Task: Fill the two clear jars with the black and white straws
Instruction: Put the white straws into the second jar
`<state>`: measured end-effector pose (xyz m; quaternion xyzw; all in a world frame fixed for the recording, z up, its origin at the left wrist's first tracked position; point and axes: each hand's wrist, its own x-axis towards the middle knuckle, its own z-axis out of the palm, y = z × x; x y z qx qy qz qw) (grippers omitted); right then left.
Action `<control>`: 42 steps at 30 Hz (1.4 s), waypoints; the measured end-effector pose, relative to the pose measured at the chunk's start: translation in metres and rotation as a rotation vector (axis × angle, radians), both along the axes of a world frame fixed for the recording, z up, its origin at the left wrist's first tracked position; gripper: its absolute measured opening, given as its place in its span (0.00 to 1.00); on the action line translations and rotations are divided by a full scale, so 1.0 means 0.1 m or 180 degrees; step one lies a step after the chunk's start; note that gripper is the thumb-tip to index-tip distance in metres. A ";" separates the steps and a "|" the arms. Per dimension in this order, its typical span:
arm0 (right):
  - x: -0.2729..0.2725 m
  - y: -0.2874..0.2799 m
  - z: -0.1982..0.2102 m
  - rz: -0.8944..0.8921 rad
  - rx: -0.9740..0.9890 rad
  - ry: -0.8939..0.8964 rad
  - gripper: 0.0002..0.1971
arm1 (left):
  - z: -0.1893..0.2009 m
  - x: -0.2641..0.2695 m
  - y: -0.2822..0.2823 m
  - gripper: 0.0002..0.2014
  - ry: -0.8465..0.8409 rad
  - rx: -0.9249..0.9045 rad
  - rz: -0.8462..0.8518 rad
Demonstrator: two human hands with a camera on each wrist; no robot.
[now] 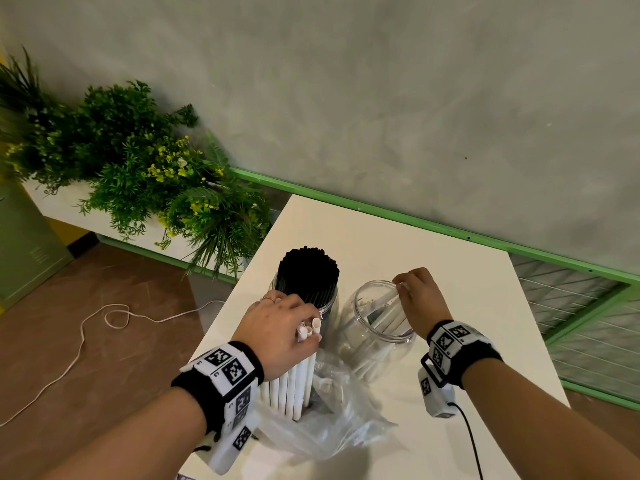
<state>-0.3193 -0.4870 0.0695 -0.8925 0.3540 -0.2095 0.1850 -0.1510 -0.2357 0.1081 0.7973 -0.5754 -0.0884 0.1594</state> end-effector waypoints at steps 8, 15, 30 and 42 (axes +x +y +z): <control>-0.07 0.41 0.34 -0.0030 -0.0630 -0.0388 0.26 | -0.04 0.04 0.01 0.26 0.0023 -0.0032 -0.0039; 0.09 1.60 0.19 0.1559 0.2057 -0.0369 0.42 | -0.04 0.12 0.10 0.22 0.0158 -0.0221 -0.0158; 0.44 1.81 -0.08 0.1027 0.2573 -0.1475 0.14 | -0.03 0.23 0.31 0.22 0.0259 -0.0497 -0.0312; 0.40 1.75 -0.03 0.0982 0.2753 -0.1389 0.15 | 0.06 0.17 0.32 0.18 0.0189 -0.0390 -0.0296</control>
